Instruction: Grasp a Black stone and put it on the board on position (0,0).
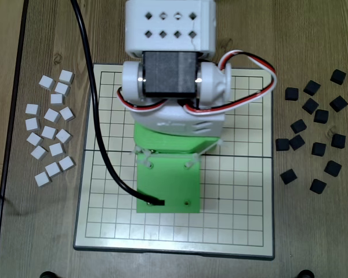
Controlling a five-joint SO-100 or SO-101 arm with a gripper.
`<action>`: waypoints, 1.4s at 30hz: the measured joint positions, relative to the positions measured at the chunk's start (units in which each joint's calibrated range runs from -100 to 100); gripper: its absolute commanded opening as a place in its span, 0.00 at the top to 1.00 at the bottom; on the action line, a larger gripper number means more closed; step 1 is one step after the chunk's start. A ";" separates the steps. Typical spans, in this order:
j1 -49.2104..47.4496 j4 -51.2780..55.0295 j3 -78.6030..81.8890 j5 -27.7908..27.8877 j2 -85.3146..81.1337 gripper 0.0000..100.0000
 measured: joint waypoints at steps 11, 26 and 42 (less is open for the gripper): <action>0.00 -0.79 0.00 0.00 0.00 0.87; 0.00 -0.79 0.98 0.15 -0.18 0.87; 0.00 1.27 1.07 1.17 -2.56 0.86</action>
